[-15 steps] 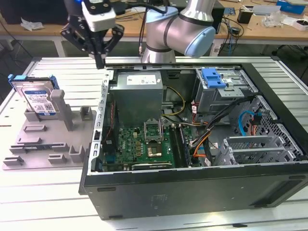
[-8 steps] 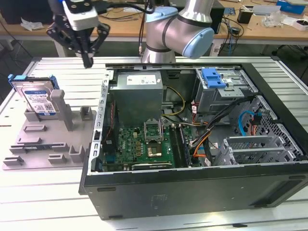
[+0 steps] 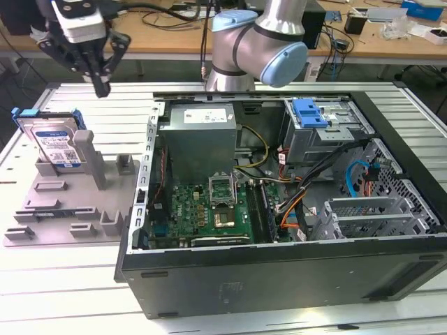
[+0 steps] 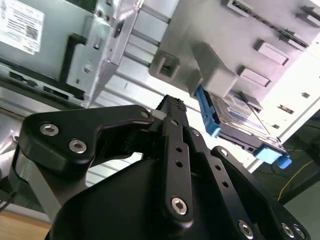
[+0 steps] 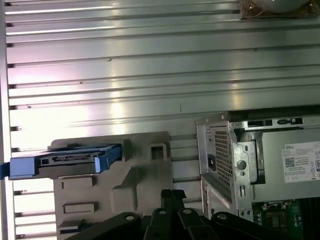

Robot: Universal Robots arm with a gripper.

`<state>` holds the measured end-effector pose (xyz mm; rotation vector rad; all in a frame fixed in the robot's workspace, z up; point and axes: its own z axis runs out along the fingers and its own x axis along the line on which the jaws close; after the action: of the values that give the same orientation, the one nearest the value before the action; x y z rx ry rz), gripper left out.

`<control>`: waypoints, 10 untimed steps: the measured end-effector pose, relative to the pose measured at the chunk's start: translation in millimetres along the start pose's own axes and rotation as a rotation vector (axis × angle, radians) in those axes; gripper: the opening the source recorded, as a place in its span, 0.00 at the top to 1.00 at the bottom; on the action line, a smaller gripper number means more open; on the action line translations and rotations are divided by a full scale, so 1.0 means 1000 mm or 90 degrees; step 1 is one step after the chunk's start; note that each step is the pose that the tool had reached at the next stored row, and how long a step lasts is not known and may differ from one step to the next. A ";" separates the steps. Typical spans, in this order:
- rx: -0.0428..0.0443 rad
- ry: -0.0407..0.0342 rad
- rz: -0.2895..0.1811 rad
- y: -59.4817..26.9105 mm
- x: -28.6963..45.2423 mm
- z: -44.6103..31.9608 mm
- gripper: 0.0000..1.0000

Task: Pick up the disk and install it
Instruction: 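Reach for the disk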

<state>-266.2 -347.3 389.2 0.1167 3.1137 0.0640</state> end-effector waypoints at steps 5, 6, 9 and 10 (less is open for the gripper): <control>0.0006 -0.0001 0.000 0.0029 0.0319 0.0011 0.89; 0.0007 0.0000 0.000 0.0033 0.0359 0.0012 0.89; 0.0008 -0.0001 0.000 0.0059 0.0505 0.0018 0.89; 0.0009 -0.0001 0.000 0.0064 0.0534 0.0019 0.89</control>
<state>-318.9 -336.8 386.3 0.1178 3.1136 0.0618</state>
